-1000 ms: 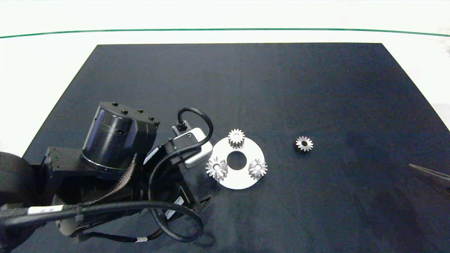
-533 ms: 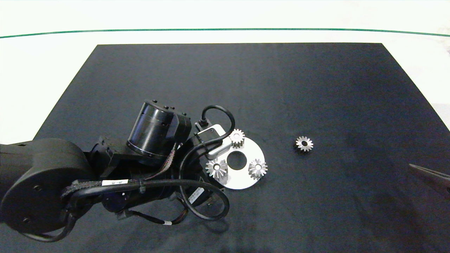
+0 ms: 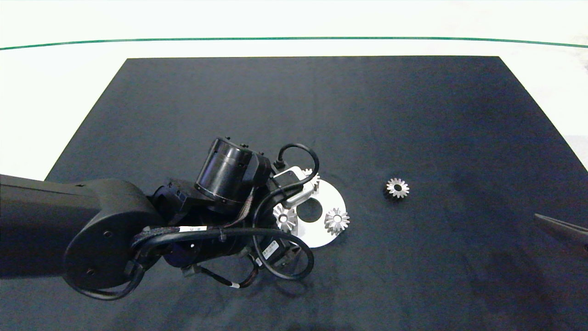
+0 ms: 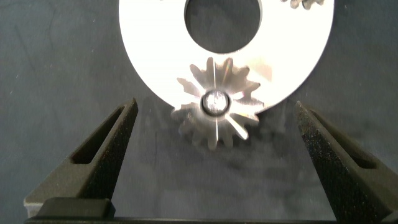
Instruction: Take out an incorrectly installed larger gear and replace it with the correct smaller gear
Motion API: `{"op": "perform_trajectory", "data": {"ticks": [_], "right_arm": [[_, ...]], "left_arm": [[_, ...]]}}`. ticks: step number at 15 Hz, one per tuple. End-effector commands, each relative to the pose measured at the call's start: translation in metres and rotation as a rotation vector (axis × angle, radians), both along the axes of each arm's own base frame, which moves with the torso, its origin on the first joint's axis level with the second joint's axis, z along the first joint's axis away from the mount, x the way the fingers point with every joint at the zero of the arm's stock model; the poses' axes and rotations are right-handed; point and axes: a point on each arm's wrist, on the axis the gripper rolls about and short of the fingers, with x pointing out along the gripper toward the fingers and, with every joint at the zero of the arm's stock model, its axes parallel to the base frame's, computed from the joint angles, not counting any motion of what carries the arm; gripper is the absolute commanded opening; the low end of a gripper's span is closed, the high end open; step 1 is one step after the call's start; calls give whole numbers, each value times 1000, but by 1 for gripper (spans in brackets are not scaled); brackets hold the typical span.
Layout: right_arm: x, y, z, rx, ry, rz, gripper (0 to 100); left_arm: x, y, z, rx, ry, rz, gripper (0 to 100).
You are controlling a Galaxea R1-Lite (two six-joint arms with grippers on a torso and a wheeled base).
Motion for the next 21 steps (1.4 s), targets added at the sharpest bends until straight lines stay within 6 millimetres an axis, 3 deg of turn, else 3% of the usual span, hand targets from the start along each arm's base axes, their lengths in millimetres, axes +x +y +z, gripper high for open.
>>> {"op": "perform_trajectory", "data": {"ticks": [1,21], "right_arm": [[0,0,2,1,-18,1,100],[0,-1,2,14,-16,-8,100]], "left_arm": [[3,-2,-3,11,6,0,98],[13,-11,-8,13,15,5,57]]}}
